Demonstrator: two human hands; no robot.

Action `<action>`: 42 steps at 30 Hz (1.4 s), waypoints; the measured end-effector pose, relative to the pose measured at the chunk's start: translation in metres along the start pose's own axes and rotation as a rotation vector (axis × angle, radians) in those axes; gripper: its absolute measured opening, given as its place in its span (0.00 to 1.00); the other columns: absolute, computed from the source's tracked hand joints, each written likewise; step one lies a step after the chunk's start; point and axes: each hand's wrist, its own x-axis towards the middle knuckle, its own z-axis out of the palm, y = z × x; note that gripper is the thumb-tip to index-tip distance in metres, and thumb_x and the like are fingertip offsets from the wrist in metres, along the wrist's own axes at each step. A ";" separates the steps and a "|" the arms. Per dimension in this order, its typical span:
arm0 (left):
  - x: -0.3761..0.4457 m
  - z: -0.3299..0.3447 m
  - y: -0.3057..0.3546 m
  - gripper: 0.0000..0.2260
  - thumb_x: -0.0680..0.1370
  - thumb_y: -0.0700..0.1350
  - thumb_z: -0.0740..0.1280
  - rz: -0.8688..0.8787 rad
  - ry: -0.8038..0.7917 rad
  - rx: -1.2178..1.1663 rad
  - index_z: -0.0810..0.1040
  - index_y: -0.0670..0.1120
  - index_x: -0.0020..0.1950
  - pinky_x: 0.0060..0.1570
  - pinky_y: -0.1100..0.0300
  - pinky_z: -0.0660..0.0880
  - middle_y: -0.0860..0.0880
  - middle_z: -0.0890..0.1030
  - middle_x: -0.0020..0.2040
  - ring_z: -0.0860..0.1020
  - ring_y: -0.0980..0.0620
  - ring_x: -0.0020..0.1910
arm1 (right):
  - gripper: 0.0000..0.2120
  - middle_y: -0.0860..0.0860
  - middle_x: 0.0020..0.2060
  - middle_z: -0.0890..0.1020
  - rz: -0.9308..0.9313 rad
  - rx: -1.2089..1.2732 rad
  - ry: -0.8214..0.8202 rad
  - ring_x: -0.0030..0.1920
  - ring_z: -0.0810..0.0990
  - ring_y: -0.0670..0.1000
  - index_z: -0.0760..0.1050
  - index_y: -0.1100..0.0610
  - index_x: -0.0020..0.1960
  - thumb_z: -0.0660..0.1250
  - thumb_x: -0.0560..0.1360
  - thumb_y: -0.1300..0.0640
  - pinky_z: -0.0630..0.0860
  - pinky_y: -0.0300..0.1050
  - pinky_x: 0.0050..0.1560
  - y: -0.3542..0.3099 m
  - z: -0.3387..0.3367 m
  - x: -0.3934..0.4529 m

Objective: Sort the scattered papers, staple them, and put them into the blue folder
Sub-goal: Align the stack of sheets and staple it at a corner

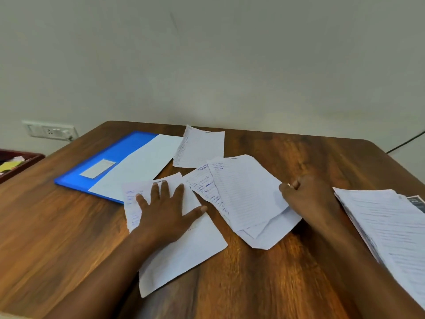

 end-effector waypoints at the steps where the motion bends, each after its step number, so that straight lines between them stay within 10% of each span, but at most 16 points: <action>1: 0.001 -0.002 0.000 0.49 0.70 0.82 0.43 -0.006 0.006 0.000 0.46 0.57 0.86 0.78 0.28 0.36 0.46 0.41 0.87 0.40 0.41 0.85 | 0.21 0.50 0.34 0.77 -0.005 -0.043 -0.018 0.39 0.81 0.54 0.71 0.53 0.35 0.70 0.77 0.39 0.76 0.45 0.42 -0.002 -0.004 -0.003; 7: 0.021 -0.007 0.005 0.47 0.72 0.81 0.47 0.004 0.087 -0.027 0.53 0.55 0.84 0.79 0.29 0.42 0.47 0.47 0.87 0.45 0.41 0.86 | 0.21 0.46 0.37 0.75 -0.010 -0.371 -0.054 0.35 0.74 0.48 0.70 0.50 0.41 0.74 0.72 0.35 0.64 0.38 0.32 -0.020 -0.024 -0.022; 14: 0.061 -0.009 0.003 0.42 0.75 0.78 0.56 0.005 0.217 -0.165 0.53 0.59 0.83 0.80 0.30 0.48 0.51 0.53 0.86 0.53 0.42 0.85 | 0.16 0.44 0.60 0.78 -0.125 -0.376 -0.066 0.56 0.79 0.49 0.72 0.47 0.63 0.67 0.79 0.41 0.77 0.40 0.62 -0.030 -0.003 -0.017; 21: 0.093 -0.007 0.007 0.41 0.76 0.78 0.52 -0.055 0.204 -0.087 0.60 0.53 0.81 0.78 0.31 0.52 0.44 0.58 0.84 0.55 0.40 0.83 | 0.23 0.43 0.67 0.74 -0.377 -0.331 -0.105 0.58 0.77 0.46 0.70 0.42 0.72 0.69 0.78 0.48 0.79 0.35 0.51 -0.060 0.032 -0.018; 32: 0.127 -0.028 0.009 0.35 0.78 0.69 0.67 -0.215 0.340 -0.213 0.68 0.47 0.75 0.67 0.44 0.67 0.45 0.76 0.71 0.71 0.42 0.71 | 0.21 0.48 0.55 0.83 -0.289 0.099 -0.137 0.52 0.82 0.49 0.79 0.51 0.62 0.77 0.73 0.44 0.81 0.50 0.54 -0.125 0.081 0.062; 42: 0.165 -0.020 0.006 0.39 0.75 0.57 0.77 -0.249 0.386 -0.481 0.62 0.48 0.80 0.71 0.46 0.69 0.47 0.77 0.73 0.76 0.43 0.71 | 0.11 0.55 0.33 0.80 0.080 0.465 -0.115 0.31 0.78 0.53 0.75 0.58 0.37 0.77 0.72 0.62 0.70 0.40 0.29 -0.157 0.127 0.134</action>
